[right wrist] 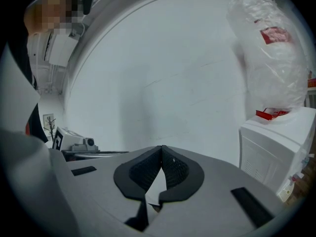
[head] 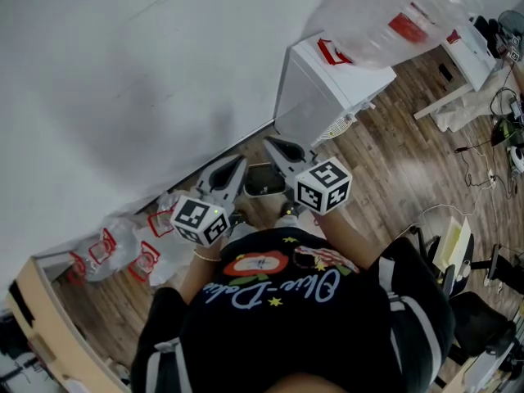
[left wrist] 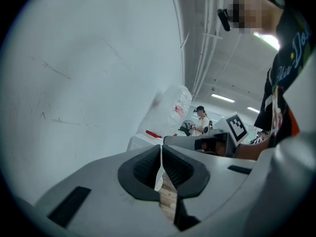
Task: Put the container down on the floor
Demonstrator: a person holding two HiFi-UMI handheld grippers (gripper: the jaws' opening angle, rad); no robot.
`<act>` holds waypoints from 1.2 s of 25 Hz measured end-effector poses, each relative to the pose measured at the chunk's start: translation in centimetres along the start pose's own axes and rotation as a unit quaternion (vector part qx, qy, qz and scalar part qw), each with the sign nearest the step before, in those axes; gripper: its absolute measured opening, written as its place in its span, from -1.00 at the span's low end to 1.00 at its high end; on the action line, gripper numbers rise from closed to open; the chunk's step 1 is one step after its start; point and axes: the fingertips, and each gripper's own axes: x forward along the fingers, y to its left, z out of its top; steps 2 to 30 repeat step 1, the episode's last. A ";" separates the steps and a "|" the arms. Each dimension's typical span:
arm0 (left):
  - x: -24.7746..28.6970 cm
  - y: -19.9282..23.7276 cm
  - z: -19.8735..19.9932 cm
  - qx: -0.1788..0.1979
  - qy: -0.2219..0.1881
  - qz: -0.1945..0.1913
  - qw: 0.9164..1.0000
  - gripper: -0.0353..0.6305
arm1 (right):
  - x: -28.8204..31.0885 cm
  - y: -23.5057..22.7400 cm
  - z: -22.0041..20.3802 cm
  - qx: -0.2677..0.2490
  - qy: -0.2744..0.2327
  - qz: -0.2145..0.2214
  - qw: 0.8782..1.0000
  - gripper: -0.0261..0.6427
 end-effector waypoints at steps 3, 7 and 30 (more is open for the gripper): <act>-0.1 0.0 0.0 0.000 0.000 0.000 1.000 -0.86 | 0.0 0.1 0.1 -0.001 -0.001 0.000 1.000 -0.93; -0.1 0.0 0.0 0.000 0.000 0.000 1.000 -0.86 | 0.0 0.1 0.1 -0.001 -0.001 0.000 1.000 -0.93; -0.1 0.0 0.0 0.000 0.000 0.000 1.000 -0.86 | 0.0 0.1 0.1 -0.001 -0.001 0.000 1.000 -0.93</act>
